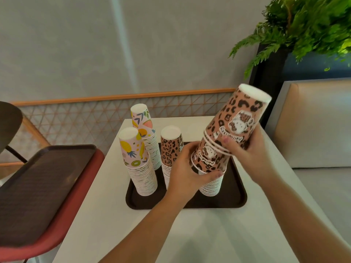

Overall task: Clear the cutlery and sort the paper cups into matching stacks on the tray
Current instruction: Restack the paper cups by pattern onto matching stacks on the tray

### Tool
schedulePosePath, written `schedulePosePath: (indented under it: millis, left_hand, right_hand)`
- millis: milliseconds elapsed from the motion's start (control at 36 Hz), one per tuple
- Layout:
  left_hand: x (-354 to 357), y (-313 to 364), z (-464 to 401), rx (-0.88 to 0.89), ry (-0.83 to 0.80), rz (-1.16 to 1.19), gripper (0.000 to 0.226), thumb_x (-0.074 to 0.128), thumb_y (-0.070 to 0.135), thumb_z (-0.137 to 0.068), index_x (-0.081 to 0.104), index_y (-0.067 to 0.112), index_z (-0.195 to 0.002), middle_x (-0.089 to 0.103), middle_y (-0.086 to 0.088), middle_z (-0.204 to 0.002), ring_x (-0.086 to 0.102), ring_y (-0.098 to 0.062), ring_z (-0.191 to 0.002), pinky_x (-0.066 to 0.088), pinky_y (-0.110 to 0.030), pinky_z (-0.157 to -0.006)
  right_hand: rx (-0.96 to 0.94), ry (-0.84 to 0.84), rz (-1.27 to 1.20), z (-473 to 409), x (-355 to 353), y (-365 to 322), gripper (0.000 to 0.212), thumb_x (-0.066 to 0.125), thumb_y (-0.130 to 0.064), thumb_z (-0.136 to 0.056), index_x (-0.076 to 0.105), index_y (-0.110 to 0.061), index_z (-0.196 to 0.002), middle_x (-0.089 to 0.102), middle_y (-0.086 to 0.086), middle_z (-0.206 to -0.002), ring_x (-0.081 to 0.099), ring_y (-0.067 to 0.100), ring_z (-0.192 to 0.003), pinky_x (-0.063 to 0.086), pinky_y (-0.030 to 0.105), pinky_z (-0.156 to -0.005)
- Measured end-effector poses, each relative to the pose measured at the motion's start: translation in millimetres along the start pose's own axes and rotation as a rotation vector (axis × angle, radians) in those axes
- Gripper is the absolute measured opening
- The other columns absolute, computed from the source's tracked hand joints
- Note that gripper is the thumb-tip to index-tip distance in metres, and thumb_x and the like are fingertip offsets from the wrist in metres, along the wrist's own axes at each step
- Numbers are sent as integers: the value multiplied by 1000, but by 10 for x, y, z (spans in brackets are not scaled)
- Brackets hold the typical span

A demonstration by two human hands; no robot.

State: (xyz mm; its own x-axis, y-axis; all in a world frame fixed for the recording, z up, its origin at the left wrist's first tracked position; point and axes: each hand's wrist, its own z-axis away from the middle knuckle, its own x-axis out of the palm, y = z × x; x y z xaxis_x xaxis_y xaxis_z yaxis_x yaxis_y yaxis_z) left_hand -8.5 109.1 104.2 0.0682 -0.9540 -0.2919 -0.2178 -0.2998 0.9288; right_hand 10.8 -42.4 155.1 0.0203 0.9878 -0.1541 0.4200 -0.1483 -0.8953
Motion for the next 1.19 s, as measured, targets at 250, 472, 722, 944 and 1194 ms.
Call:
schedulePosePath:
  millis: [250,472,722,944,1194]
  left_hand:
    - [272,243,-308,66,132,47,68,84,23,-65,45,31,-120,58,14,-118,55,3,-109,46,-16,-93]
    - [465,157,-507,67,151,72,69,82,23,-68,43,28,-125,57,11,-122,54,2,-111,43,-8,-91]
    - [610,-287,-449,-60,154,-19,71,85,24,-63,44,30,-121,54,19,-112,53,2,-107,46,-18,-95]
    - [699,-506,-387,-103,165,-35,79,84,23,-64,41,20,-131,55,9,-126,52,-3,-116,43,-10,-93]
    - [775,-691,-171,-131,238,-53,79,85,17,-64,39,12,-128,52,1,-126,52,-6,-118,45,-17,-99]
  right_hand:
    - [-148,235,-140,-374,-231,-169,84,67,-41,-68,33,-5,-135,55,-4,-123,57,4,-113,49,18,-87]
    - [-139,207,-91,-440,-295,-61,75,68,-39,-68,34,-10,-128,53,-14,-117,56,-7,-107,46,9,-81]
    - [6,59,78,-376,-227,421,66,73,-41,-65,38,-33,-121,54,-24,-114,56,-5,-109,49,18,-88]
    - [120,-70,217,-268,-106,803,75,79,-34,-66,40,-22,-129,52,-23,-111,50,-17,-96,41,0,-77]
    - [157,-165,400,-148,14,1069,79,79,-33,-67,37,-16,-132,53,-1,-127,51,10,-114,41,17,-89]
